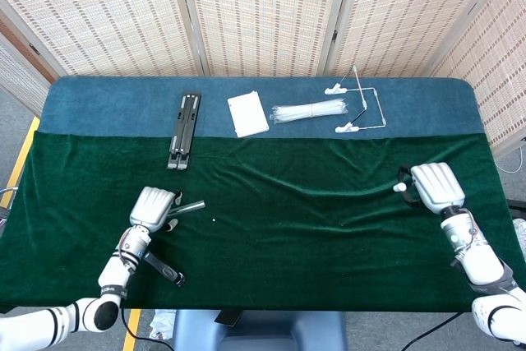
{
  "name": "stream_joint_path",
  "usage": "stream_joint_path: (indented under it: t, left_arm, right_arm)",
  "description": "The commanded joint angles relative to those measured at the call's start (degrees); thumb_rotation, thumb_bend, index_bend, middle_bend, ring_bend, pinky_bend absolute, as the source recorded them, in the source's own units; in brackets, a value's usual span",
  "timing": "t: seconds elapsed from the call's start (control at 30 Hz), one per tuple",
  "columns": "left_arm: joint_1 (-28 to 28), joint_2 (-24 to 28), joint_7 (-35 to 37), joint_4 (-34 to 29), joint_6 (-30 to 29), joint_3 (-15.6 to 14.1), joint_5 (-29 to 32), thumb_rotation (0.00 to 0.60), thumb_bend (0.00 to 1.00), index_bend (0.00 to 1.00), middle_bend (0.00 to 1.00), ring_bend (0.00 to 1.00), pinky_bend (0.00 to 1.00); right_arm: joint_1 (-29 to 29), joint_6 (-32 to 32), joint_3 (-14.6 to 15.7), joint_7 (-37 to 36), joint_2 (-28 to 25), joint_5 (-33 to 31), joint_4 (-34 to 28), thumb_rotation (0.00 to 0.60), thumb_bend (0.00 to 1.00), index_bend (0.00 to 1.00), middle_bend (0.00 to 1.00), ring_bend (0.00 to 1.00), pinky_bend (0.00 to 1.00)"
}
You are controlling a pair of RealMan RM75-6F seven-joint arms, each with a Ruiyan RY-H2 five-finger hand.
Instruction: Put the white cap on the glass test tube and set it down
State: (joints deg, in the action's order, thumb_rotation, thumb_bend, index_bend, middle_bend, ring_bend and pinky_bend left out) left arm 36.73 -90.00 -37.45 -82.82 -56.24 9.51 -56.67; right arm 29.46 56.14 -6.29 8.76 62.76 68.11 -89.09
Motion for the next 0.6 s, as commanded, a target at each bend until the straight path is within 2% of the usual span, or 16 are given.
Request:
stream_joint_path:
  t: [0.03, 0.3, 0.6]
  left_arm:
    - [0.9, -1.2, -2.2, 0.9, -0.4, -0.1, 2.4, 0.6, 0.28, 0.46, 0.94, 0.88, 0.89]
    - [2.0, -2.2, -4.6, 1.4, -1.1, -0.4, 6.5, 0.6, 0.29, 0.47, 0.94, 0.88, 0.89]
    - [2.7, -1.4, -5.2, -1.0, -1.4, -2.2, 6.3, 0.6, 0.29, 0.5, 0.94, 0.88, 0.89]
  right_arm:
    - [-0.1, -0.1, 0.0, -0.2, 0.0, 0.0, 0.0, 0.6, 0.75, 0.76, 1.0, 1.0, 1.0]
    - [-0.4, -0.4, 0.2, -1.0, 0.4, 0.1, 0.8, 0.6, 0.75, 0.77, 1.0, 1.0, 1.0]
    - [-0.6, -0.7, 0.2, -1.7, 0.7, 0.5, 1.4, 0.6, 0.75, 0.77, 1.0, 1.0, 1.0]
